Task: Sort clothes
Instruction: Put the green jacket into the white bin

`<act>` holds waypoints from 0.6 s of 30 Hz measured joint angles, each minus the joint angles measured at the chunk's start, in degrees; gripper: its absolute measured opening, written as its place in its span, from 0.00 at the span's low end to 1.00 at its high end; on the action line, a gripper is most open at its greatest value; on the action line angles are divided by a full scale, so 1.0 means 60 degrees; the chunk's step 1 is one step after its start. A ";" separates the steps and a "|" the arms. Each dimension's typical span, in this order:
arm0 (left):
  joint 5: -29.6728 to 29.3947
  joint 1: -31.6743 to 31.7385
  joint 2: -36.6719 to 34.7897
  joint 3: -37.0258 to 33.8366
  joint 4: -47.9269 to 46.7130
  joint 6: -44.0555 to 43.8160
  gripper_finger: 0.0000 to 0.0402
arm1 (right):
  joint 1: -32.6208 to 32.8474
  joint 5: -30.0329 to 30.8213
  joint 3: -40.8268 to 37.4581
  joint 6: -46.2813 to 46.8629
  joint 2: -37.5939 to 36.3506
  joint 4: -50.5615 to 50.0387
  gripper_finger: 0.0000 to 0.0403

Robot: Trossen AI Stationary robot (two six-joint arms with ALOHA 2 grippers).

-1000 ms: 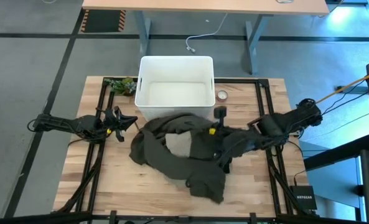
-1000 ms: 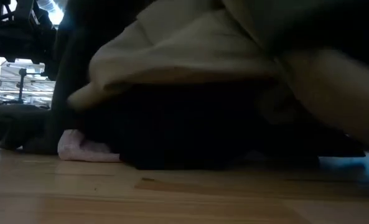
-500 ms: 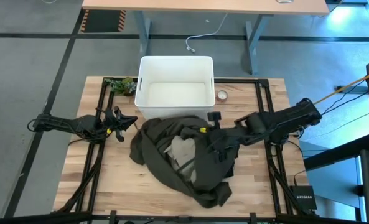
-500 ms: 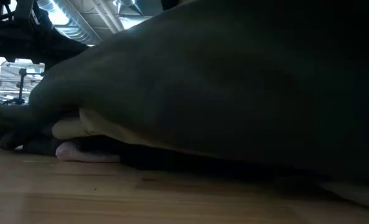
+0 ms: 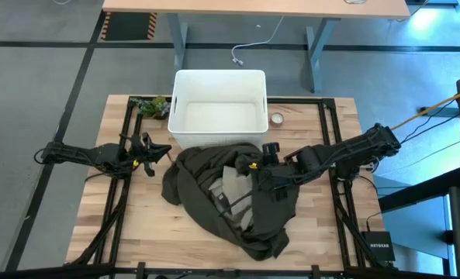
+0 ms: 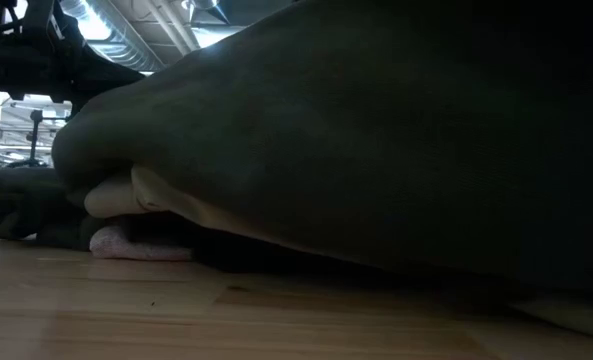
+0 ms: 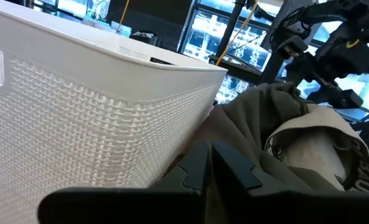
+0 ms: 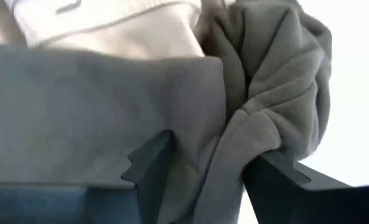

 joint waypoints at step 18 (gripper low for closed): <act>0.0002 0.0004 0.0011 0.0000 0.0000 0.0185 0.04 | 0.0008 -0.0754 -0.0385 0.0757 -0.2041 -0.0173 0.42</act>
